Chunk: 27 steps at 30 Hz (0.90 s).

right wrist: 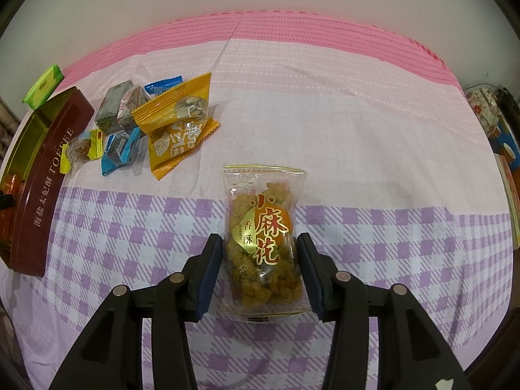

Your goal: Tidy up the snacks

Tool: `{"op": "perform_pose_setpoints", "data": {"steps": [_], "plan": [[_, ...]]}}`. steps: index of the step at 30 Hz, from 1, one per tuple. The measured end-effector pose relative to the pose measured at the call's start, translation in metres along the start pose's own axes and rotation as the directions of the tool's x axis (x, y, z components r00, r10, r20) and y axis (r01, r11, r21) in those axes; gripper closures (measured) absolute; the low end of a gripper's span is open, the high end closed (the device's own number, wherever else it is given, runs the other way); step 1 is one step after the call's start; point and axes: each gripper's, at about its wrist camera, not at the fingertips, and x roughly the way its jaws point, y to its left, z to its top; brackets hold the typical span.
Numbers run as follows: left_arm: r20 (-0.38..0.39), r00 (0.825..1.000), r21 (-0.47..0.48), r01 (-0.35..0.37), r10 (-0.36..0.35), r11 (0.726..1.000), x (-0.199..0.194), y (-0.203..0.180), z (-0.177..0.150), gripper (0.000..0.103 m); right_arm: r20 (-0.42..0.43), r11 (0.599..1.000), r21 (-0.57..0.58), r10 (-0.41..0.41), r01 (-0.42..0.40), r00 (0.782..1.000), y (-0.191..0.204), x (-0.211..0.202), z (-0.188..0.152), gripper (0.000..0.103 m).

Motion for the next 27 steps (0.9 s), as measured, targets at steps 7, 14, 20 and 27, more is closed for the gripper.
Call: {"op": "perform_pose_setpoints", "data": {"steps": [7,14,20,27], "plan": [[0.067,0.997,-0.044,0.048,-0.045,0.998,-0.022,0.01,-0.006,0.053,-0.004,1.0,0.005,-0.009,0.009,1.0,0.003,0.001,0.001,0.058],[0.196,0.98,-0.104,0.056,-0.035,0.993,-0.051,0.025,-0.018,0.04,-0.004,1.0,0.009,-0.014,0.014,1.0,0.003,0.0,0.0,0.062],[0.241,0.97,-0.156,0.052,-0.013,0.986,-0.058,0.037,-0.031,0.034,-0.001,1.0,0.02,-0.023,0.023,1.0,0.003,-0.001,0.0,0.065],[0.25,0.968,-0.194,0.025,0.025,0.981,-0.049,0.046,-0.042,0.029,-0.008,0.998,0.048,-0.044,0.044,0.999,0.005,-0.005,-0.001,0.065]]}}
